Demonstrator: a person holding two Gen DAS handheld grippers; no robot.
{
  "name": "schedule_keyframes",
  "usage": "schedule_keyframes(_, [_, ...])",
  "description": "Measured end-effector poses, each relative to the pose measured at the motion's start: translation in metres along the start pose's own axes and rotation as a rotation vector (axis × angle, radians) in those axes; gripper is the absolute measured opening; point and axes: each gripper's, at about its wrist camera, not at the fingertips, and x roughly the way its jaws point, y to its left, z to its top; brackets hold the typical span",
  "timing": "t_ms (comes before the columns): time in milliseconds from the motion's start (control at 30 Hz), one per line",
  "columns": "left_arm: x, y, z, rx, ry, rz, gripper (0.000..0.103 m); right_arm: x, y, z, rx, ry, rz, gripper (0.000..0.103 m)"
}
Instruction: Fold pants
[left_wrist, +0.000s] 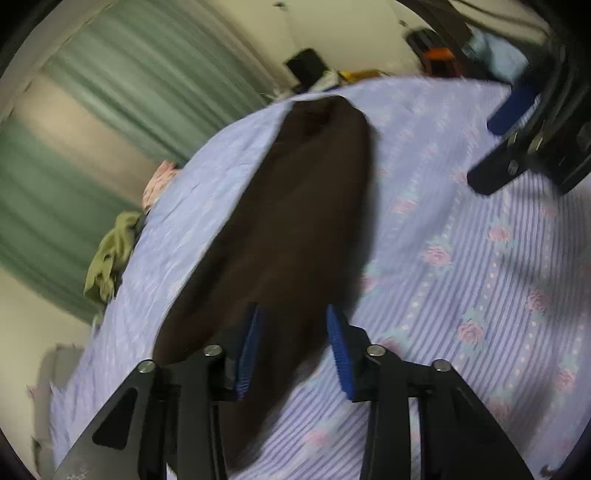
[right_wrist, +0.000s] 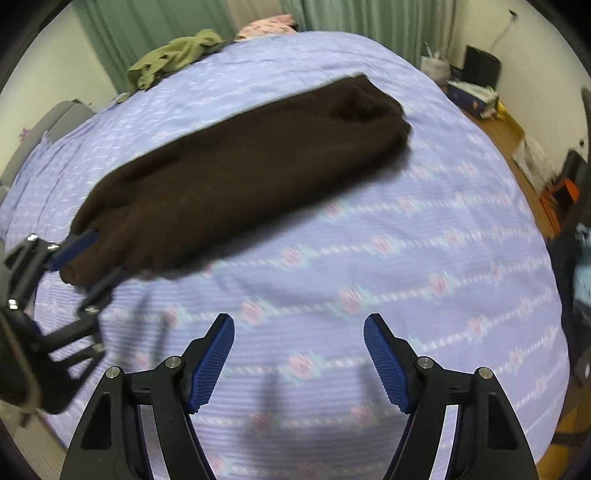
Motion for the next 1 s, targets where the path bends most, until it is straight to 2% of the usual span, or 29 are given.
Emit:
schedule_keyframes(100, [0.022, -0.014, 0.012, 0.027, 0.045, -0.004, 0.033, 0.004, -0.015, -0.009, 0.026, 0.017, 0.006, 0.069])
schedule_keyframes(167, [0.039, -0.019, 0.015, 0.051, 0.081, 0.027, 0.03, 0.007, -0.021, -0.012, 0.038, 0.022, 0.013, 0.069])
schedule_keyframes(200, [0.044, -0.021, 0.018, 0.059, 0.092, 0.046, 0.027, 0.009, -0.024, -0.013, 0.044, 0.021, 0.019, 0.069])
schedule_keyframes(233, [0.047, -0.021, 0.02, 0.062, 0.107, 0.059, 0.018, 0.01, -0.026, -0.013, 0.047, 0.02, 0.025, 0.069])
schedule_keyframes(267, [0.049, -0.015, 0.023, 0.046, 0.119, 0.054, 0.014, 0.01, -0.026, -0.014, 0.047, 0.02, 0.028, 0.067])
schedule_keyframes(367, [0.044, 0.017, 0.032, -0.087, 0.133, -0.046, 0.012, 0.013, -0.025, -0.01, 0.035, 0.015, 0.06, 0.06])
schedule_keyframes(467, [0.051, 0.074, 0.034, -0.366, 0.173, -0.222, 0.011, 0.013, -0.018, 0.001, 0.003, -0.019, 0.12, 0.056])
schedule_keyframes(533, [0.063, 0.117, 0.028, -0.593, 0.194, -0.355, 0.011, 0.013, -0.008, 0.016, -0.039, -0.052, 0.194, 0.054])
schedule_keyframes(600, [0.082, 0.15, 0.019, -0.754, 0.217, -0.459, 0.011, 0.014, 0.004, 0.034, -0.078, -0.087, 0.258, 0.054])
schedule_keyframes(633, [0.09, 0.158, 0.015, -0.8, 0.23, -0.494, 0.011, 0.015, 0.01, 0.042, -0.095, -0.101, 0.283, 0.054])
schedule_keyframes(700, [0.107, 0.171, 0.005, -0.885, 0.256, -0.569, 0.011, 0.021, 0.026, 0.064, -0.136, -0.132, 0.354, 0.054])
schedule_keyframes(833, [0.125, 0.181, -0.015, -0.966, 0.286, -0.678, 0.011, 0.05, 0.06, 0.098, -0.239, -0.109, 0.433, 0.054])
schedule_keyframes(1000, [0.127, 0.185, -0.02, -0.958, 0.277, -0.705, 0.011, 0.089, 0.093, 0.114, -0.344, -0.005, 0.511, 0.054])
